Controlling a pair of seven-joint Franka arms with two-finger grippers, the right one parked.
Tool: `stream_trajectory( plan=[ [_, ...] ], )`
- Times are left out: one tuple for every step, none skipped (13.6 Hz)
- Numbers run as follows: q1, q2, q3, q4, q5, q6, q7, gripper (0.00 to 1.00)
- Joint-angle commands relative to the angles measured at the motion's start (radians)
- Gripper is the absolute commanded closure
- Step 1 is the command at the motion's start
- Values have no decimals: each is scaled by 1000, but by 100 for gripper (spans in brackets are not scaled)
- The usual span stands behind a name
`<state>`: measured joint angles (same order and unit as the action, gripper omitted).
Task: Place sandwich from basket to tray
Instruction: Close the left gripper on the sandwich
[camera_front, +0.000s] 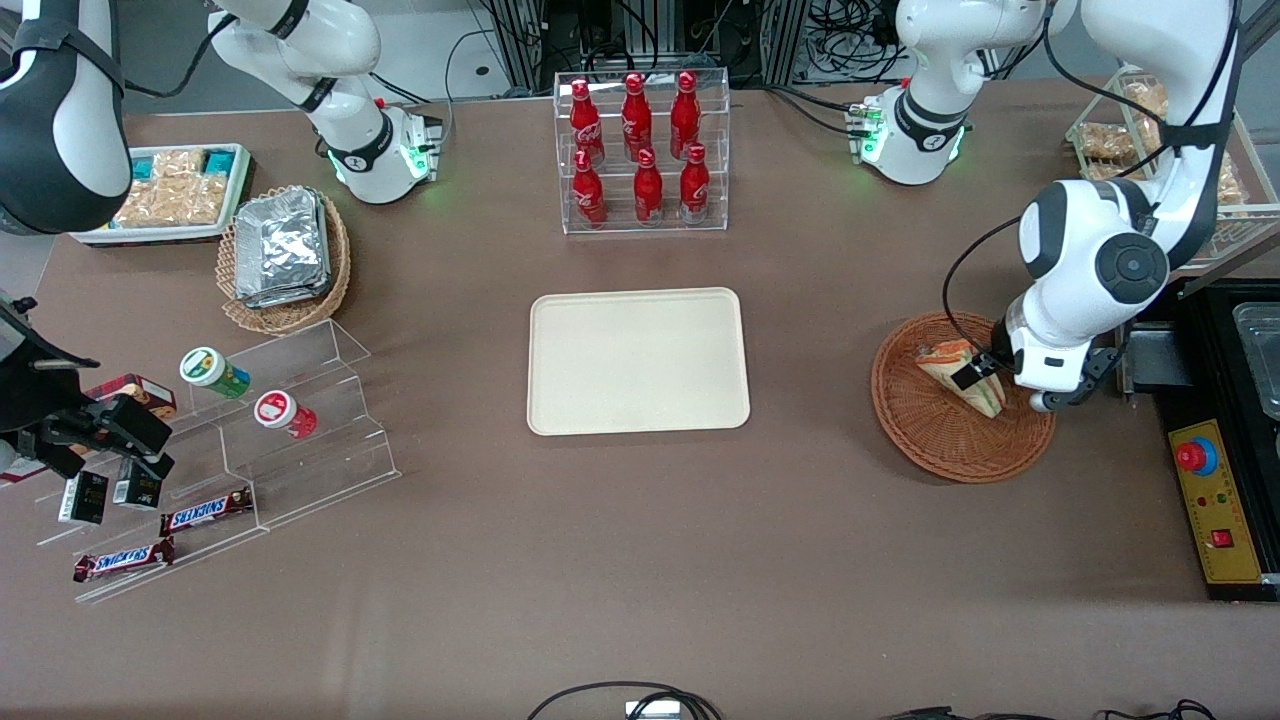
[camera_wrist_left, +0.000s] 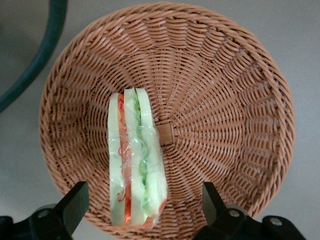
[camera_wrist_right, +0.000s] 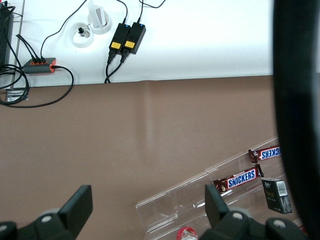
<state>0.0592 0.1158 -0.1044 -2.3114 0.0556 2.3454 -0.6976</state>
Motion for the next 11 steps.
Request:
stream_trajectory(
  plan=[
    [-5,25,2,-52,12,95,-43,0],
    [-2,30,3,-75,12,130,-42,0],
    [1,41,3,-89,12,153,-42,0],
    [2,56,3,-92,12,169,-43,0],
    [2,70,5,-91,10,172,-43,0],
    [2,77,5,-91,10,175,-43,0],
    [4,79,5,-91,12,176,-43,5],
    [4,82,5,-92,12,176,-42,34],
    [4,82,5,-91,12,176,-42,83],
    [4,81,5,-91,12,176,-40,100],
    [4,77,5,-91,12,176,-39,100]
  ],
)
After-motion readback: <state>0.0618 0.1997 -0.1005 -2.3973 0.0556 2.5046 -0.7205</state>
